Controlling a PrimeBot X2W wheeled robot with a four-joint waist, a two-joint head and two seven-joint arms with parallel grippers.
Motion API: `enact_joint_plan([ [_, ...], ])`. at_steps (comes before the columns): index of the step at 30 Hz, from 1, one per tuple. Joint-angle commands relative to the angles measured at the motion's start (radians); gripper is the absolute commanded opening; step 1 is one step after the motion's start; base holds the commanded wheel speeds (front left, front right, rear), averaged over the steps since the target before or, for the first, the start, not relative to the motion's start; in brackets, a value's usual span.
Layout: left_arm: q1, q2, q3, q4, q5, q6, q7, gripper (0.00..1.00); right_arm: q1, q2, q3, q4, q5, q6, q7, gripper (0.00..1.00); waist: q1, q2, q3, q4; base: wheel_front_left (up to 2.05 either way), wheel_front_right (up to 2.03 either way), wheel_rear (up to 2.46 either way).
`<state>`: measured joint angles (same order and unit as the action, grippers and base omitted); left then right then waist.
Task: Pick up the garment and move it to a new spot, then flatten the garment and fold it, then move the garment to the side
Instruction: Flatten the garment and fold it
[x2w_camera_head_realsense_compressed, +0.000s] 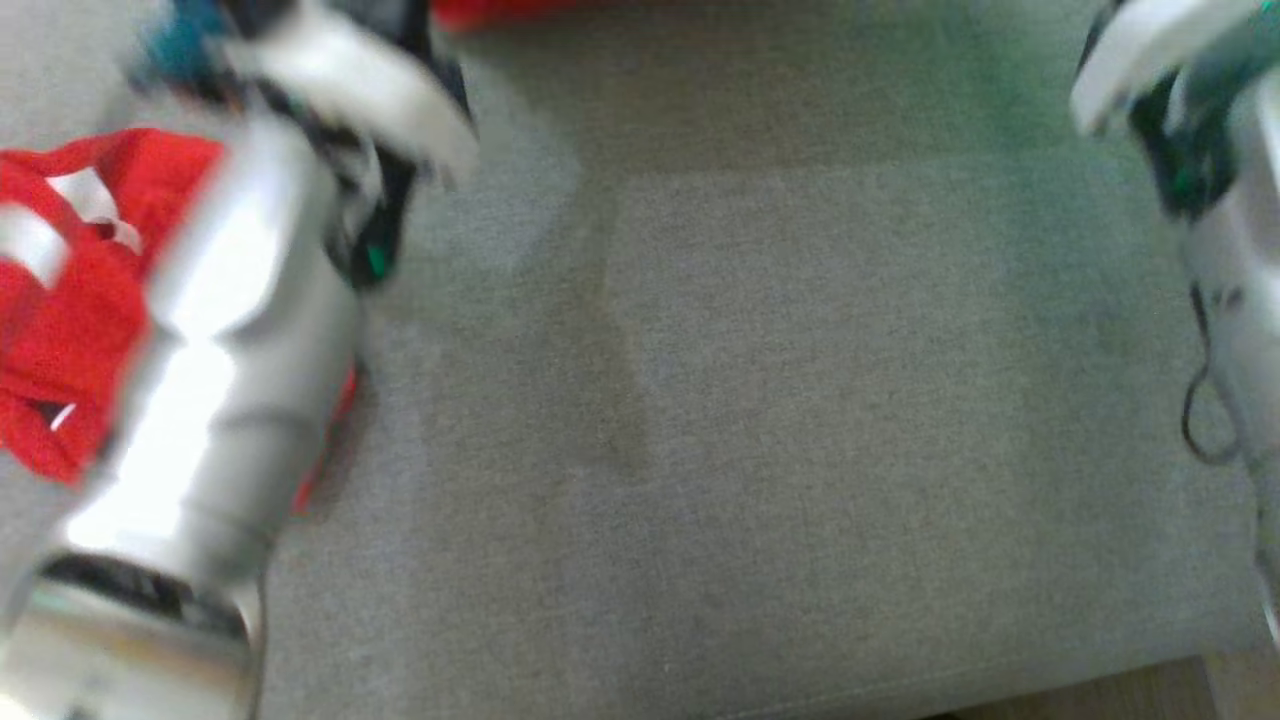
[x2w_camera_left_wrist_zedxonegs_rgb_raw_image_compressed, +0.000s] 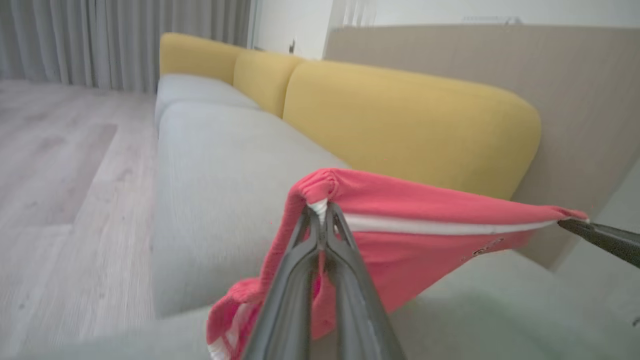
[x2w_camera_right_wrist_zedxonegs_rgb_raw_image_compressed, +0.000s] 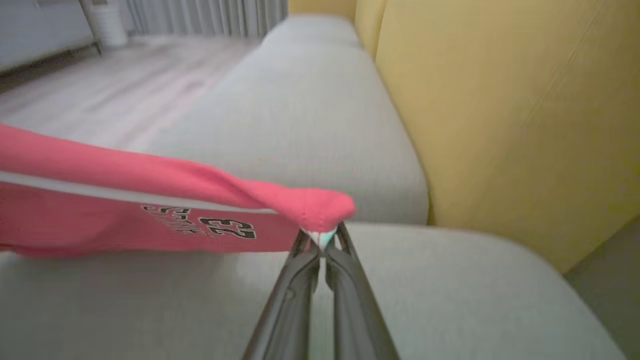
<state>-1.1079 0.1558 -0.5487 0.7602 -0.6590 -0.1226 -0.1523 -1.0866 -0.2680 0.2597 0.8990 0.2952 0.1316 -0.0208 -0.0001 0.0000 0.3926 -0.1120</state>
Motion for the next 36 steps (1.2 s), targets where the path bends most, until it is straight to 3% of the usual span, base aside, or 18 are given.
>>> enact_joint_plan([
  [1,0.023,0.04,0.014,-0.012,-0.013,0.001,-0.018,0.0,0.03,-0.038,0.046,-0.011,0.036,-0.001,0.041,0.0,0.0001,0.0,-0.023,0.015,0.0,0.0,0.0],
  [7,0.217,0.06,-0.067,-0.021,-0.034,-0.007,-0.025,0.0,0.164,-0.158,0.248,-0.064,0.211,-0.001,0.218,0.0,0.0001,0.0,-0.068,0.033,0.0,0.0,0.0],
  [15,0.391,0.098,-0.154,-0.113,-0.039,-0.008,-0.029,0.0,0.316,-0.359,0.419,-0.239,0.427,-0.001,0.381,0.0,0.0001,0.0,-0.148,0.033,0.0,0.0,0.0],
  [23,0.489,0.112,-0.181,-0.181,-0.03,0.024,-0.037,0.0,0.414,-0.444,0.465,-0.334,0.521,-0.001,0.444,0.0,0.0001,0.0,-0.221,0.012,0.0,0.0,0.0],
  [36,0.744,0.138,-0.248,-0.41,-0.036,0.123,-0.002,0.0,0.644,-0.562,0.438,-0.513,0.631,-0.001,0.544,0.0,0.0001,0.0,-0.36,-0.016,0.0,0.0,0.0],
])
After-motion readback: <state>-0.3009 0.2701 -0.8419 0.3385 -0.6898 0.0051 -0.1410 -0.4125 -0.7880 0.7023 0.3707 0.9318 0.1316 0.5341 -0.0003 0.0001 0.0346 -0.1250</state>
